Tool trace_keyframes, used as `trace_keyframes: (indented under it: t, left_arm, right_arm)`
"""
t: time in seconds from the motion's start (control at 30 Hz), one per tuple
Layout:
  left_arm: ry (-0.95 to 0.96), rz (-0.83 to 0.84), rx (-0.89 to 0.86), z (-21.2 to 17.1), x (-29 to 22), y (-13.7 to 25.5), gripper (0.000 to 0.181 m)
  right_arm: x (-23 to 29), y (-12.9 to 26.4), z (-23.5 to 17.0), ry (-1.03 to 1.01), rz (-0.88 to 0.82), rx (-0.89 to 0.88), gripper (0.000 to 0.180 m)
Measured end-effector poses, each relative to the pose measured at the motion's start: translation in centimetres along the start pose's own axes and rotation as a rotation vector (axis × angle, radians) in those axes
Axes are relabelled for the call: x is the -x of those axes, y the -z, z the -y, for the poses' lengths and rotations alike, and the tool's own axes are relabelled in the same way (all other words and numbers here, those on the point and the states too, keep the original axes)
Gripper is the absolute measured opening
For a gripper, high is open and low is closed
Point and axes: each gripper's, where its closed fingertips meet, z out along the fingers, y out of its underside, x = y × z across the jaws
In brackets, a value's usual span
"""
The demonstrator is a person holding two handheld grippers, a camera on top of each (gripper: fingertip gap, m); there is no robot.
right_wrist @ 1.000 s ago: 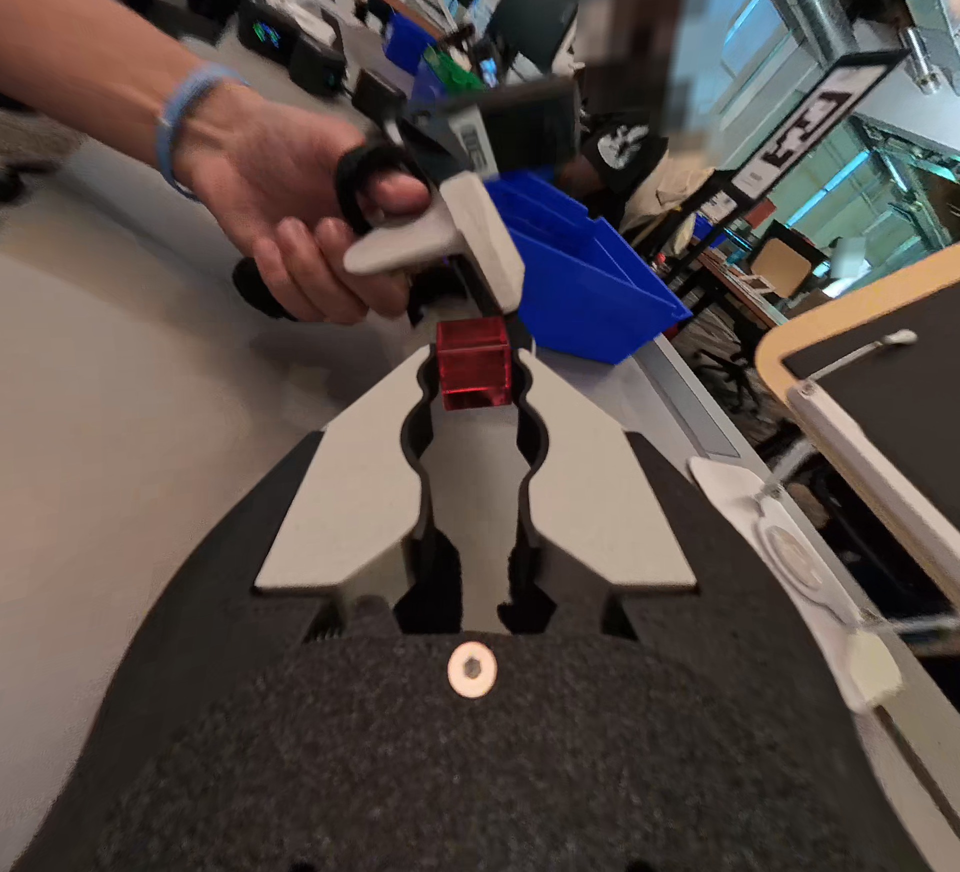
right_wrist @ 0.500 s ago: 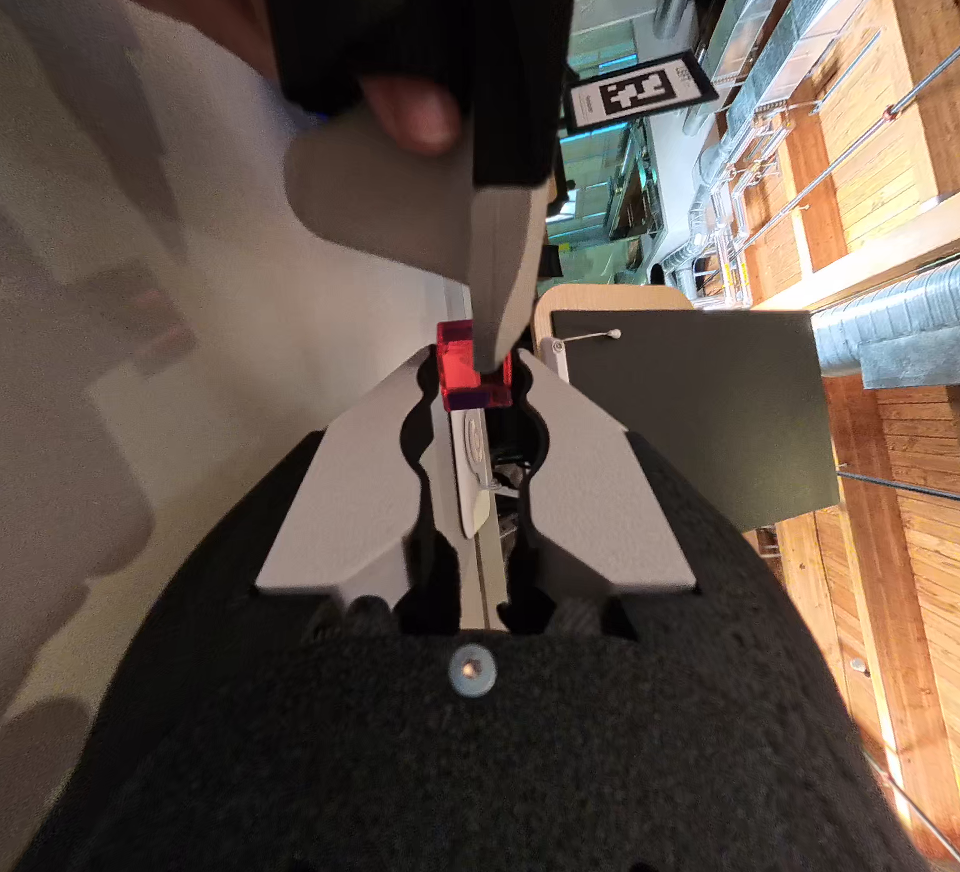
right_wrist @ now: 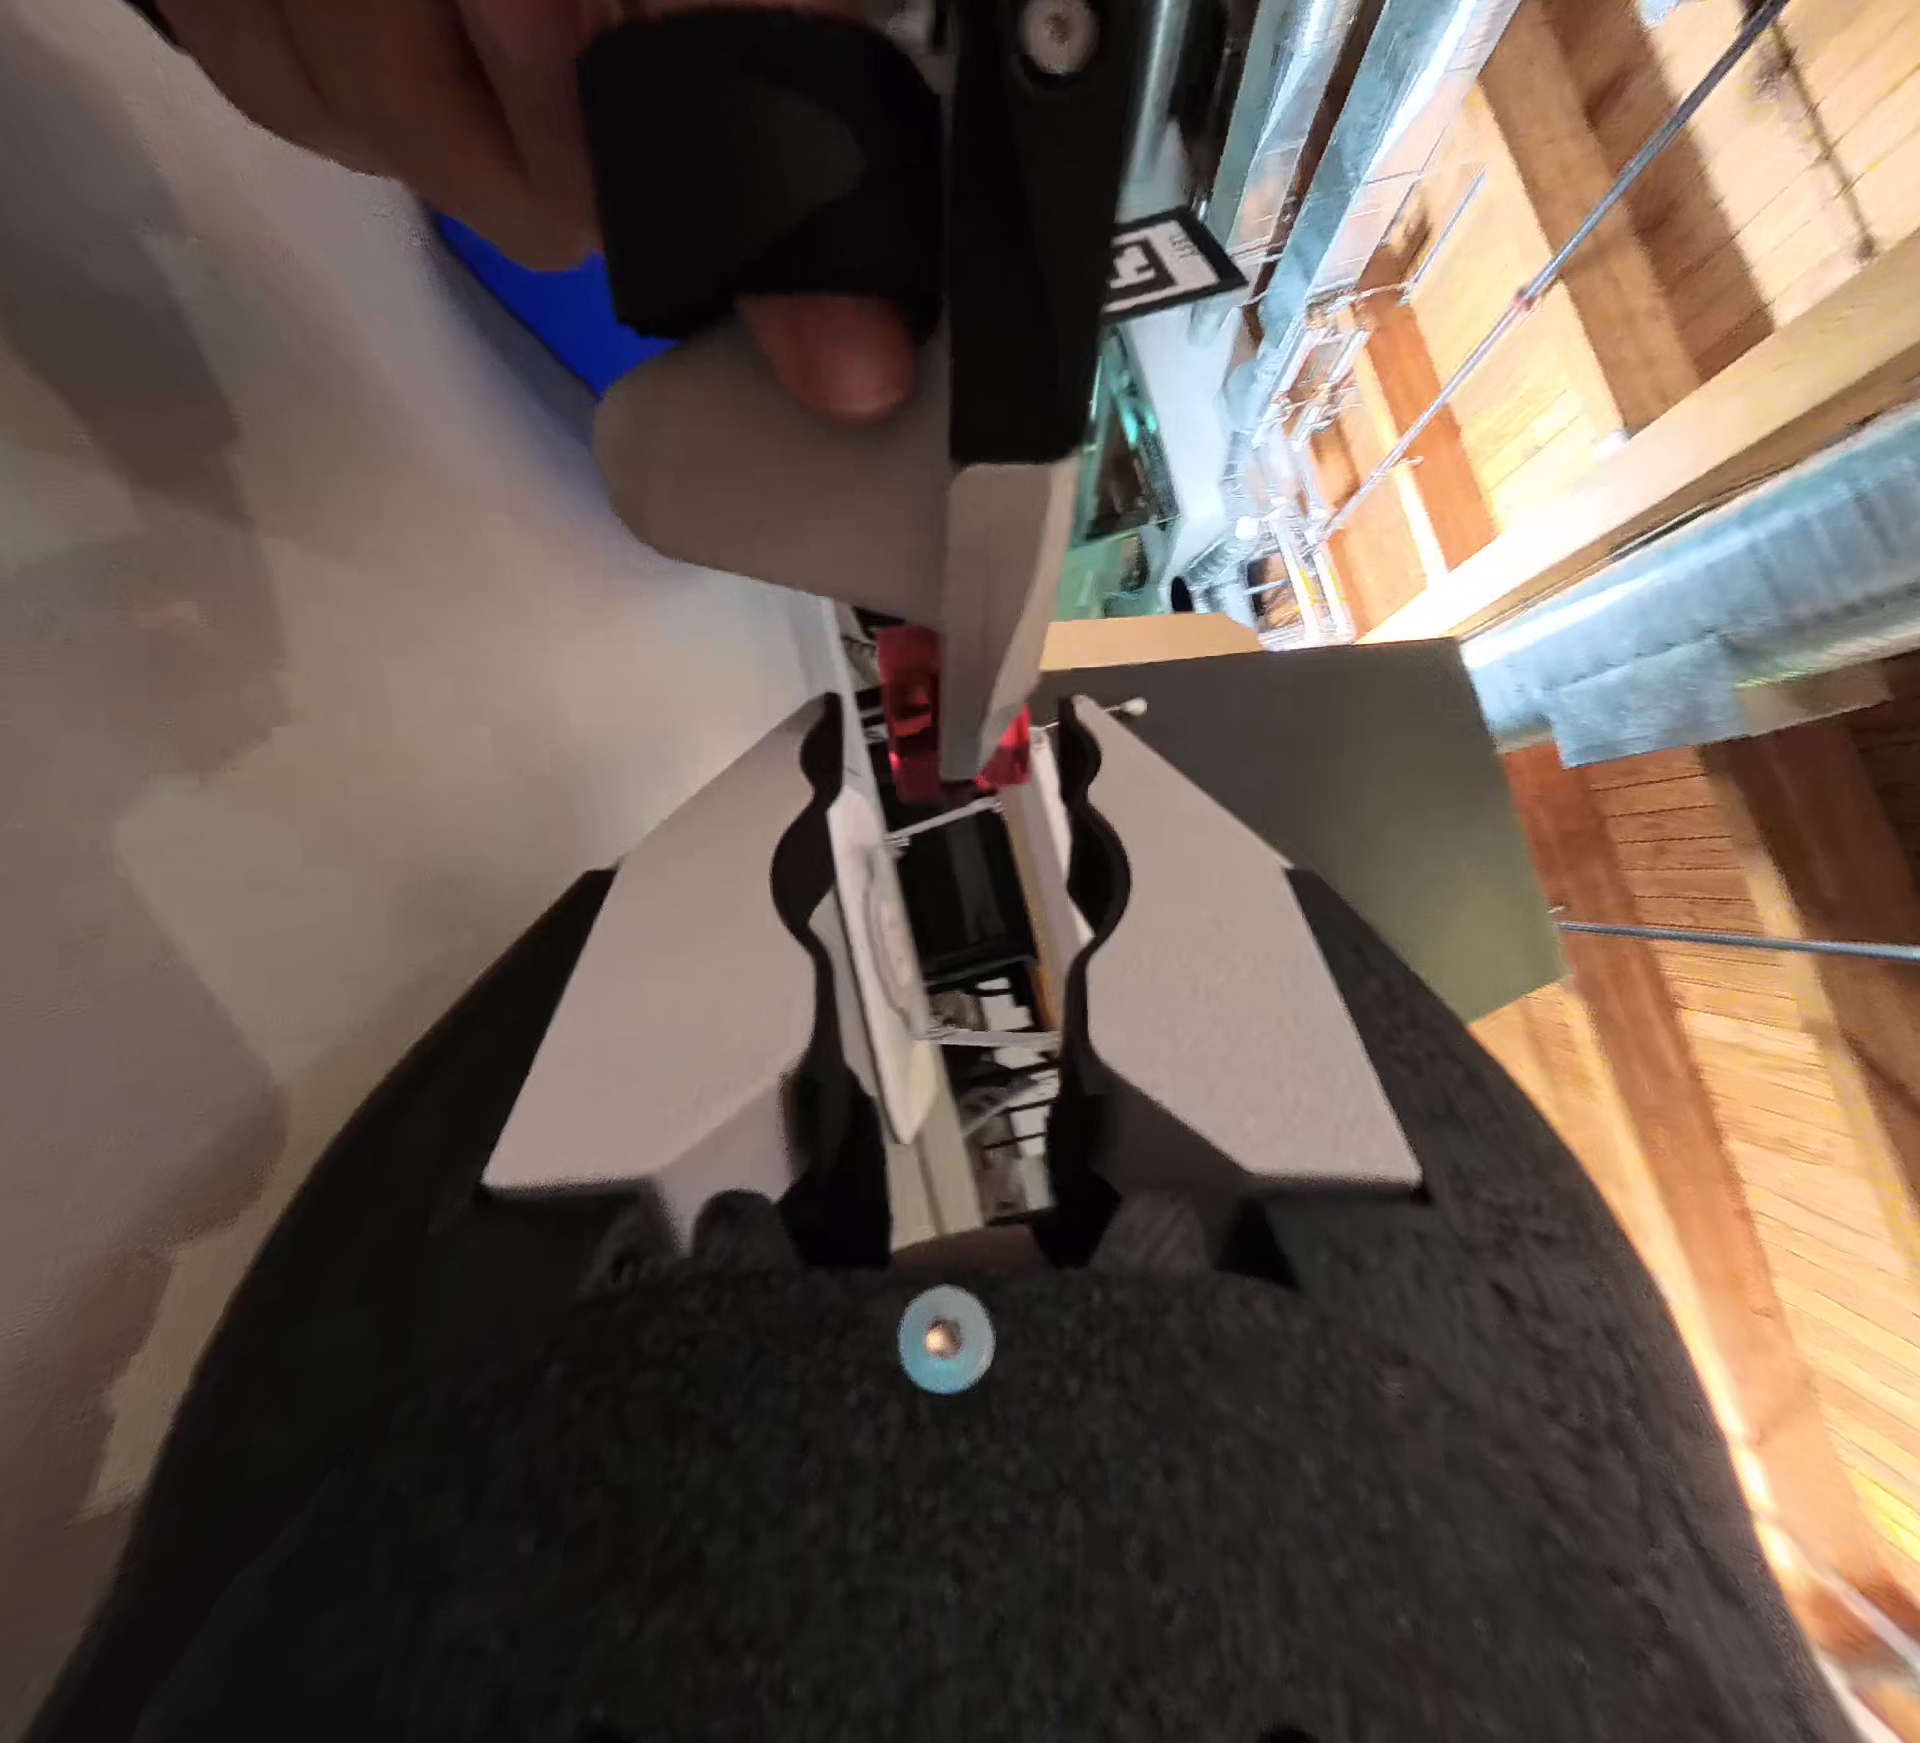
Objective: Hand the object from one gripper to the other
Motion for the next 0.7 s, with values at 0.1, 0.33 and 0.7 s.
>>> trace_keyframes:
  t: [0.1, 0.33, 0.7]
  left_arm:
    - [-0.016, 0.023, -0.007, 0.1, 0.6, 0.2, 0.027]
    - [-0.174, 0.037, -0.084, 0.9, 1.1, 1.0, 0.027]
    - [-0.604, -0.059, -0.197, 1.0, -3.6, 0.7, 0.027]
  right_arm:
    - [-0.5, -0.1, -1.6, -0.197, 0.049, 0.019, 0.057]
    - [1.4, 0.6, -4.8, -1.098, 0.468, 0.016, 0.065]
    - [-0.6, 4.7, 0.8, -2.153, 1.414, -0.278, 0.051]
